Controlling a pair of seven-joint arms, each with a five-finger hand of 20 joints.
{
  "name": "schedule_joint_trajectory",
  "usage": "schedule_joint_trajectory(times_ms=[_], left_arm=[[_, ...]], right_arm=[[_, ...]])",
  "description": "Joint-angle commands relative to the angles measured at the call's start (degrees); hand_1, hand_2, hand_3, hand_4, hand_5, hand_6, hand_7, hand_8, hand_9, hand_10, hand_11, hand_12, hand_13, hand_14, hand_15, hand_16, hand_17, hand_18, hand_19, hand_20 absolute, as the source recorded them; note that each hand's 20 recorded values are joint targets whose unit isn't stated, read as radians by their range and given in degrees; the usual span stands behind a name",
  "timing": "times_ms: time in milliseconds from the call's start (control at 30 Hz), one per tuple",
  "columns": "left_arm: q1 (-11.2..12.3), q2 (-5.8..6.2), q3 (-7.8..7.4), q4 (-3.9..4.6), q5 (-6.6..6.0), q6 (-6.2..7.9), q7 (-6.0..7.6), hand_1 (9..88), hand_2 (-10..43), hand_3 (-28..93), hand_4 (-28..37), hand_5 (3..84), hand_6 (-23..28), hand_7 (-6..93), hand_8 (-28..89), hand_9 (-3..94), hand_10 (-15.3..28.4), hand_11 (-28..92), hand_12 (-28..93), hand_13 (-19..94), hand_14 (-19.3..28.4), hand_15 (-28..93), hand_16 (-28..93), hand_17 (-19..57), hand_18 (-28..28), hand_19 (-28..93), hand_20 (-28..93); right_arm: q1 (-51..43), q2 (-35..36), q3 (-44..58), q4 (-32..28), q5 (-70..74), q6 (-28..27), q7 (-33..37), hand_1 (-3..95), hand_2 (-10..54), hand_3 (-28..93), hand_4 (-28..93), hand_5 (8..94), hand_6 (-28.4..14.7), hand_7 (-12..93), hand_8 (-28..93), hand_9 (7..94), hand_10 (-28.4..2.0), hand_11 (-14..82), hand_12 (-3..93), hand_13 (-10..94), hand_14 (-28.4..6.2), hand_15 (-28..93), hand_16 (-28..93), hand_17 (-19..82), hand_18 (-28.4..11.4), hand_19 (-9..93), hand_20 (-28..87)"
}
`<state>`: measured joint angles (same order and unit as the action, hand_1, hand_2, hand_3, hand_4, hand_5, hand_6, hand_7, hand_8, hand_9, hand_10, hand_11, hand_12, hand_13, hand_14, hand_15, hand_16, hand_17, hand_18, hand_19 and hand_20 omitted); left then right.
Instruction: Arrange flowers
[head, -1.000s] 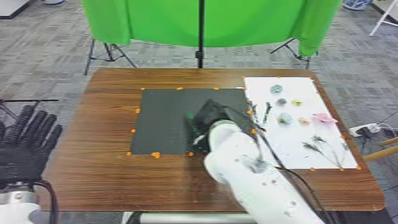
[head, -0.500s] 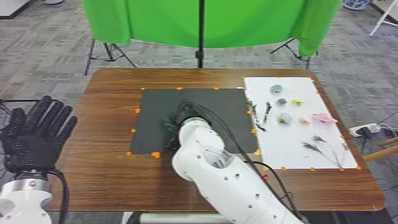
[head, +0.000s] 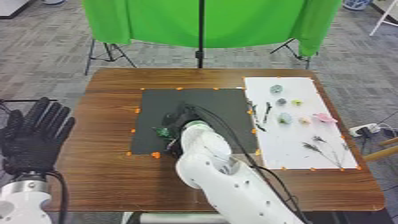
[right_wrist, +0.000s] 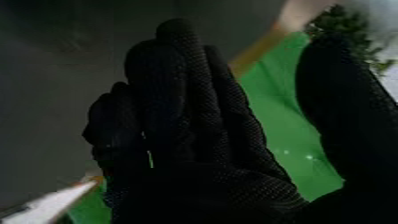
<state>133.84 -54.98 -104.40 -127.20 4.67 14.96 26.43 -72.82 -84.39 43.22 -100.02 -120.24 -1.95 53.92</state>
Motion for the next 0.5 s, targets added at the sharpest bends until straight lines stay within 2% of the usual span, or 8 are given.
schedule_joint_trajectory(times_ms=[33, 100, 167, 267, 300, 333, 500], left_arm=[[2.9, -1.79, -1.38, -0.33, 0.02, -0.45, 1.06, 22.8, 12.7, 73, -28.3, 41.4, 7.7, 6.0, -9, 35.5, 12.3, 12, 8, 30, 11.0, 12, -1, -4.3, 12.2, 28, 12], [2.9, -1.9, -1.48, -0.34, 0.22, -0.09, 0.8, 22.8, 12.7, 73, -28.3, 41.4, 7.7, 6.0, -9, 35.5, 12.3, 12, 8, 30, 11.1, 13, -1, -4.3, 12.2, 28, 12], [2.3, -2.08, -1.13, -0.15, 0.03, -0.11, 1.26, 22.9, 12.7, 73, -28.3, 41.5, 7.7, 6.0, -9, 35.6, 12.3, 12, 8, 30, 11.0, 13, -1, -4.3, 12.2, 28, 12], [1.8, -1.89, -0.67, 0.0, 0.29, -0.09, 0.47, 22.9, 12.7, 73, -28.3, 41.5, 7.7, 6.0, -9, 35.5, 12.3, 12, 8, 30, 10.9, 13, -1, -4.2, 12.2, 27, 12], [1.7, -1.83, -0.54, 0.02, 0.22, -0.11, 0.39, 22.9, 12.7, 73, -28.3, 41.5, 7.7, 6.0, -9, 35.6, 12.3, 12, 8, 30, 10.9, 13, -1, -4.2, 12.2, 27, 12], [1.5, -1.88, -0.48, -0.01, 0.28, -0.07, 0.24, 22.9, 12.7, 73, -28.3, 41.5, 7.7, 6.0, -9, 35.6, 12.3, 12, 8, 30, 11.0, 13, -1, -4.3, 12.2, 27, 12], [1.0, -1.53, -0.12, 0.11, 0.58, 0.01, -0.27, 22.8, 12.7, 73, -28.3, 41.4, 7.7, 6.0, -9, 35.5, 12.2, 12, 8, 30, 10.9, 12, -1, -4.3, 12.2, 27, 12]], right_arm=[[-4.3, 7.0, 3.8, -9.4, -2.9, -14.2, -2.6, 24.7, 1.8, 79, -21, 67.5, -12.5, 8, -8, 71.5, -23.0, 45.2, 30.9, 68, -18.1, 77, 32, 42, -28.3, 93, 48], [-5.5, 8.2, 3.5, -10.4, -4.0, -15.8, -3.4, 23.6, 4.2, 78, -21, 69.1, -12.3, 8, -8, 71.8, -23.3, 44.9, 31.0, 68, -18.4, 77, 33, 42, -28.4, 93, 49], [-5.8, 9.1, 2.4, -10.2, -6.8, -15.7, -5.2, 23.1, 5.4, 77, -21, 69.7, -12.3, 8, -8, 71.9, -23.8, 43.6, 30.6, 68, -18.8, 76, 33, 42, -28.4, 93, 49], [-6.4, 9.5, 1.6, -9.5, -10.4, -16.8, -7.6, 22.3, 6.3, 77, -20, 70.1, -12.2, 8, -8, 70.4, -25.7, 27.5, 23.6, 63, -21.4, 68, 28, 38, -28.4, 93, 41], [-6.7, 9.4, 1.4, -9.5, -10.3, -16.7, -7.5, 22.1, 6.6, 77, -20, 70.2, -12.0, 8, -8, 68.0, -26.2, 19.9, 20.0, 60, -22.1, 63, 25, 36, -28.4, 92, 40], [-6.9, 9.2, 1.2, -9.2, -10.7, -16.7, -7.7, 22.0, 6.7, 77, -20, 70.4, -11.8, 8, -8, 65.8, -26.5, 16.3, 18.4, 59, -22.9, 61, 24, 36, -28.4, 92, 39], [-6.6, 8.2, -0.7, -9.1, -10.0, -21.8, -8.6, 21.5, 7.1, 77, -20, 75.9, -11.2, 10, -9, 63.1, -26.4, 12.1, 16.5, 57, -23.7, 59, 22, 33, -28.4, 91, 39]])
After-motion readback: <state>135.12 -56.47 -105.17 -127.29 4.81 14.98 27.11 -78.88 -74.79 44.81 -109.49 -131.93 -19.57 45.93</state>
